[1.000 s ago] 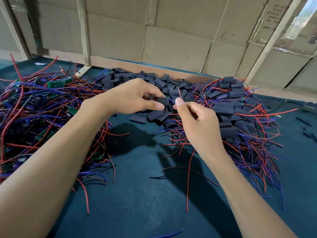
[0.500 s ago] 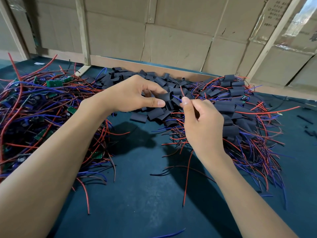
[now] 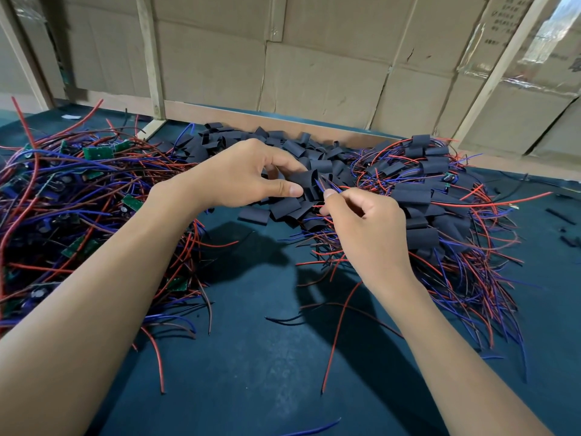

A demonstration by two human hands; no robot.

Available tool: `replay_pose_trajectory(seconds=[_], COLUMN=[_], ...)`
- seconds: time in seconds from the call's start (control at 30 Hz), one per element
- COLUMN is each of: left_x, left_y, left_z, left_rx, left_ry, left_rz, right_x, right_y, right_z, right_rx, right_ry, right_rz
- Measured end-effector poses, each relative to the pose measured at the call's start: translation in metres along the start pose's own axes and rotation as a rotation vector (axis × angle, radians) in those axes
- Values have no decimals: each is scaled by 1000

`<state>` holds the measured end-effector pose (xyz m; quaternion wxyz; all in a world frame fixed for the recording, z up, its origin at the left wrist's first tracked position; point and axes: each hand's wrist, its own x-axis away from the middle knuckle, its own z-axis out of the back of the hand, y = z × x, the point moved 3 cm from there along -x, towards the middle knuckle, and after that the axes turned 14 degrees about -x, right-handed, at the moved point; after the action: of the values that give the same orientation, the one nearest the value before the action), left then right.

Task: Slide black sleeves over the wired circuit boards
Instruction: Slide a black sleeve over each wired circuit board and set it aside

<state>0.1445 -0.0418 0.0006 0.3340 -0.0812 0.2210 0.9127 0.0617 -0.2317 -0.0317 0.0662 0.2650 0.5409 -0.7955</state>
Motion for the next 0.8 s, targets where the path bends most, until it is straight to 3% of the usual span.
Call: replay_pose_trajectory(seconds=[0.13, 0.33, 0.6, 0.8], left_x=[1, 0, -1, -1], left_y=[7, 12, 15, 17], left_z=[-1, -1, 0, 0], left_rx=[-19, -73, -123, -118], left_ry=[-9, -60, -71, -56], left_rz=[-52, -20, 9, -7], right_x=[1, 6, 8, 5], right_y=[-1, -9, -20, -20], right_z=[-1, -4, 1, 4], right_rx=[23, 254, 473, 469], right_ry=[-16, 43, 70, 48], right_rz=[25, 309, 480, 480])
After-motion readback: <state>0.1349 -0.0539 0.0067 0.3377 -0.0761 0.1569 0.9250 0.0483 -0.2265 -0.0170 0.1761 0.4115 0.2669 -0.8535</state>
